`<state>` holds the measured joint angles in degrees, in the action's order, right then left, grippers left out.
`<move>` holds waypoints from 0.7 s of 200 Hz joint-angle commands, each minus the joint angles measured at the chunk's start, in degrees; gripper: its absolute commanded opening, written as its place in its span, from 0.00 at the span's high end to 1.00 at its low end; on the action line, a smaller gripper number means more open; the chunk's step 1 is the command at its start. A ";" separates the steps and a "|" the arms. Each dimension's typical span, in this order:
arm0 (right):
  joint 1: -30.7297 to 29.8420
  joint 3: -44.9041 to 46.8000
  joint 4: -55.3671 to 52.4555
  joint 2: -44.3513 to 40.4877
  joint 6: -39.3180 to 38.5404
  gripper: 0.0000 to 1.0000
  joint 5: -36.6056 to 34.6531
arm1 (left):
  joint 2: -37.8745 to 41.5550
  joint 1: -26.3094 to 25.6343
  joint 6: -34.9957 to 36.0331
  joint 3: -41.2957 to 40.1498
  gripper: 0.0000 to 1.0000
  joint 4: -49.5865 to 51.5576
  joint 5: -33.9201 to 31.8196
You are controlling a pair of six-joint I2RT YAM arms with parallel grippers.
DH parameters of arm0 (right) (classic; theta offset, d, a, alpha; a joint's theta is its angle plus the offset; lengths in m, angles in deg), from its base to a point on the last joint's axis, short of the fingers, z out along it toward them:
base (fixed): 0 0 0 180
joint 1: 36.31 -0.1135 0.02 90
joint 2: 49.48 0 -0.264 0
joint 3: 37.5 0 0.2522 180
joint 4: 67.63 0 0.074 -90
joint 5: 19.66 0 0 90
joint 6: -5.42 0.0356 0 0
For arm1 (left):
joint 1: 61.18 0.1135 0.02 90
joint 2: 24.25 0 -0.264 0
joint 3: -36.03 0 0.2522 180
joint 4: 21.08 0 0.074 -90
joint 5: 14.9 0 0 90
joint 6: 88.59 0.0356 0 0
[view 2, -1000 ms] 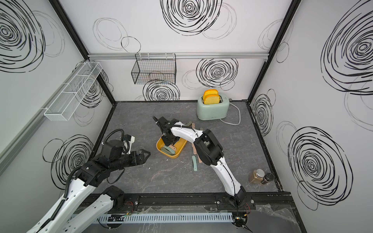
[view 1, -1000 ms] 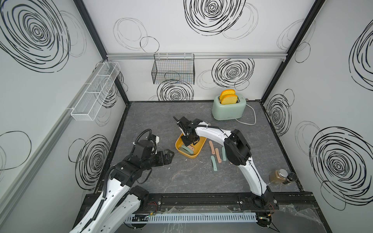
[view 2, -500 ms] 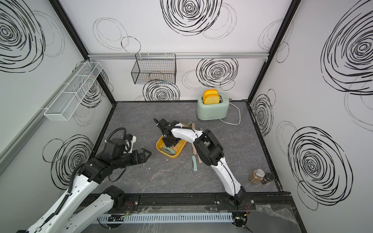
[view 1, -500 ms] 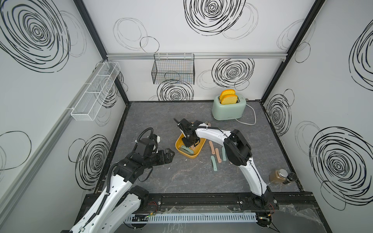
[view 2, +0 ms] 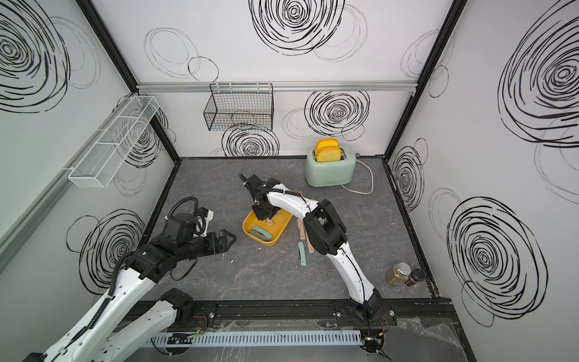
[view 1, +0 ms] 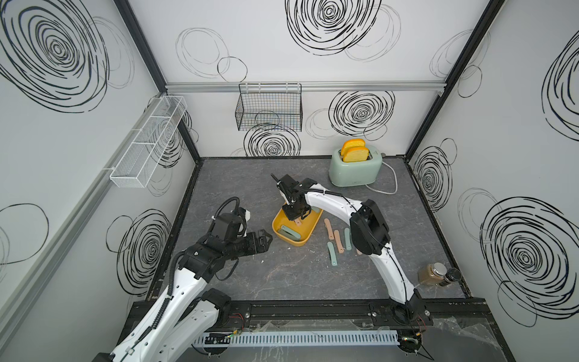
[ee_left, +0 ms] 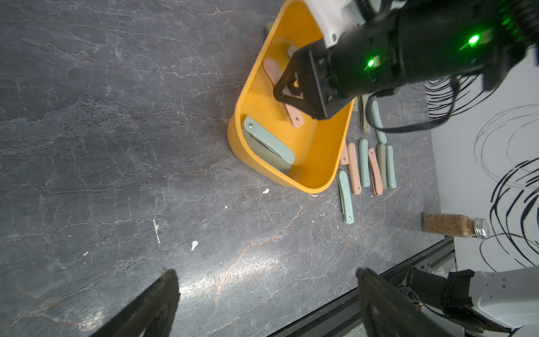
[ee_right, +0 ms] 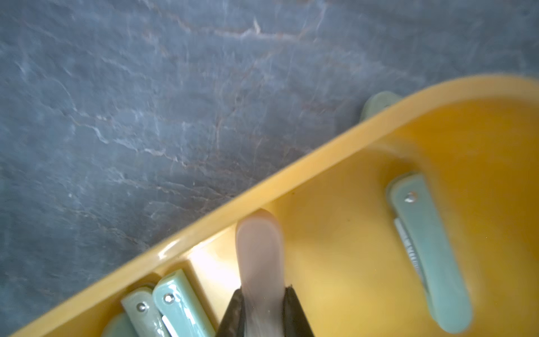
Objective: Take the fruit knife out of the storage box
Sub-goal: Pick up the fruit knife from the storage box, then place the fruit knife at the center of the board.
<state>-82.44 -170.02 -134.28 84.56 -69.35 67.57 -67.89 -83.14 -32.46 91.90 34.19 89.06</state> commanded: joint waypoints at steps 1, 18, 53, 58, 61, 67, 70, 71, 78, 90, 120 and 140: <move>1.16 -2.29 -4.29 -1.16 0.75 0.80 0.86 | -0.98 0.58 0.42 1.30 0.02 -3.60 1.09; 1.65 -1.77 -4.88 -2.48 1.03 0.81 0.97 | -1.72 0.58 -0.04 1.31 0.02 -4.79 1.90; 2.68 4.40 -3.36 -8.59 2.55 0.81 0.83 | -3.44 -0.93 -1.36 1.13 0.02 -8.36 3.38; 2.91 5.61 -3.00 -9.74 2.84 0.81 0.86 | -3.79 -1.39 -1.54 1.26 0.02 -8.82 3.37; 3.03 6.38 -2.82 -10.36 3.11 0.81 0.93 | -4.06 -1.75 -1.69 1.32 0.02 -9.11 3.36; 3.28 7.95 -2.37 -11.82 3.46 0.81 1.00 | -4.59 -2.59 -1.93 1.47 0.02 -9.63 3.11; 3.44 8.73 -2.14 -12.50 3.73 0.81 1.07 | -4.91 -3.14 -2.06 1.48 0.02 -9.96 3.05; 3.47 9.04 -2.05 -12.71 3.79 0.81 1.08 | -5.03 -3.34 -2.11 1.53 0.02 -10.05 2.99; 3.75 10.96 -1.57 -14.52 4.28 0.81 1.09 | -5.80 -4.63 -2.46 1.71 0.02 -10.84 2.60; 4.16 14.47 -0.60 -17.71 5.32 0.80 1.16 | -7.07 -7.35 -3.22 1.91 0.02 -12.05 1.49; 4.84 24.26 2.04 -26.19 8.73 0.80 1.59 | -10.64 -15.48 -5.68 1.93 0.02 -16.05 -1.64; 4.86 31.96 3.93 -31.93 11.26 0.80 2.04 | -12.84 -20.70 -7.62 1.51 0.02 -18.97 -3.29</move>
<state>-77.87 -145.39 -132.46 58.36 -62.69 68.99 -78.77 -99.03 -36.76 92.36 21.71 88.90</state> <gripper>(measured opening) 0.209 0.981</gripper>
